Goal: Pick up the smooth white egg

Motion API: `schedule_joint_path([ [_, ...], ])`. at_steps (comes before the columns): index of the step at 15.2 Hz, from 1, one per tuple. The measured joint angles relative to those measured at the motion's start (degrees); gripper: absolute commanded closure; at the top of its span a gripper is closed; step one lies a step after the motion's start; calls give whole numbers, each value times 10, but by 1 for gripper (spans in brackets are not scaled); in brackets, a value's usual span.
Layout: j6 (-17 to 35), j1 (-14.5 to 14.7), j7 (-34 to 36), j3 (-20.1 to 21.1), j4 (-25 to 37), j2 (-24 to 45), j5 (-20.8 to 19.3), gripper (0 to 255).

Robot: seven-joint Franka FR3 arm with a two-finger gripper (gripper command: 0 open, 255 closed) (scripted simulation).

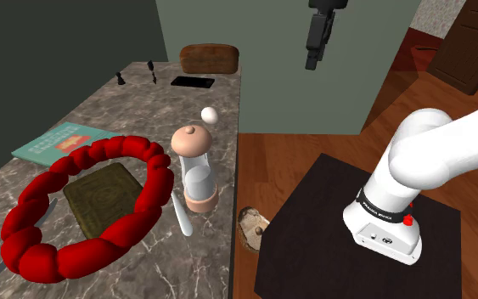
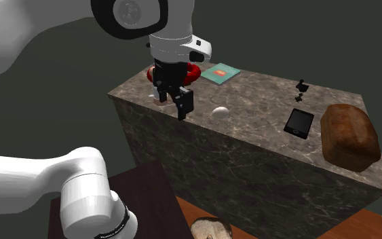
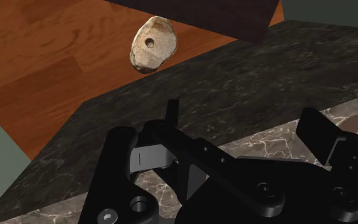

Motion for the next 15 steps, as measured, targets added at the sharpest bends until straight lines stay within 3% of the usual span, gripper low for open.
schedule_joint_path([
  [2,6,0,-1,1,3,9,0,0],
  [7,84,5,4,25,-5,73,4,0],
  [15,201,10,21,68,42,226,-5,0],
])
